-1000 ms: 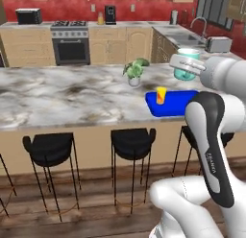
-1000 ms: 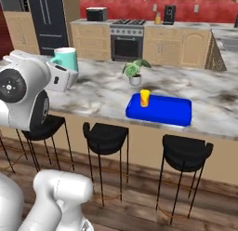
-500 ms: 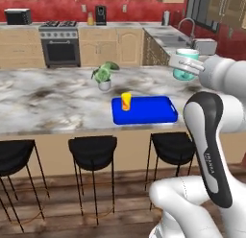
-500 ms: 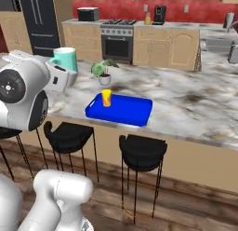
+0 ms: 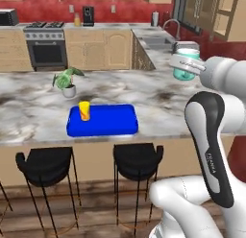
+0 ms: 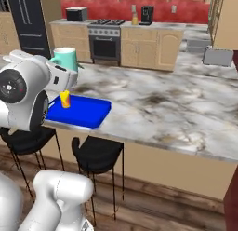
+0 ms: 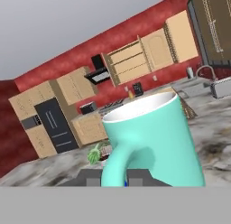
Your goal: There is a tray on the dining counter. Grab the cup, mug, and pitcher and place them on the tray. The pitcher may be placed next to the tray if it cannot fit the tray.
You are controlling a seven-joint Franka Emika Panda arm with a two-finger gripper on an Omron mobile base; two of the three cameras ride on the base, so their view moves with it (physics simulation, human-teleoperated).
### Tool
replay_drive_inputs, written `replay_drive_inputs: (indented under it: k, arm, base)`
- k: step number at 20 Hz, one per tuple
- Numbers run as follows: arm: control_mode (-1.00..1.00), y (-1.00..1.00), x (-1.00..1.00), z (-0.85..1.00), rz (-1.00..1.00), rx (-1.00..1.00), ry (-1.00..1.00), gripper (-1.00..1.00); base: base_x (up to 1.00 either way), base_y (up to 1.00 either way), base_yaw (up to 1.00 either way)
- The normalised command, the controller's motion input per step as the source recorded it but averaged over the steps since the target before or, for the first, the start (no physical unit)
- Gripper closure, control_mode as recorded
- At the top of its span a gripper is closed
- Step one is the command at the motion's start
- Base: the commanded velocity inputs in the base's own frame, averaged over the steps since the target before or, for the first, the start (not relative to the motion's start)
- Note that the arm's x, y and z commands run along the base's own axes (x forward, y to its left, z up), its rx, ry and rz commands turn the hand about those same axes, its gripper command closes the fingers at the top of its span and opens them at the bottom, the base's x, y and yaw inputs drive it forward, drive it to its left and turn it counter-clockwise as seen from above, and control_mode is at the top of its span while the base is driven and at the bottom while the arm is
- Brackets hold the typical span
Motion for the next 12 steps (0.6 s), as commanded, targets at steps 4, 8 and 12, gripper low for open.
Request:
replay_drive_inputs:
  k: [4,8,12]
  arm:
    - [1.0,0.0,0.0,0.0,0.0,0.0,0.0,1.0]
    - [1.0,0.0,0.0,0.0,0.0,0.0,0.0,1.0]
    - [1.0,0.0,0.0,0.0,0.0,0.0,0.0,1.0]
  base:
    - [0.44,-0.81,0.02]
    - [0.41,-0.36,0.0]
    - [0.26,0.11,-0.04]
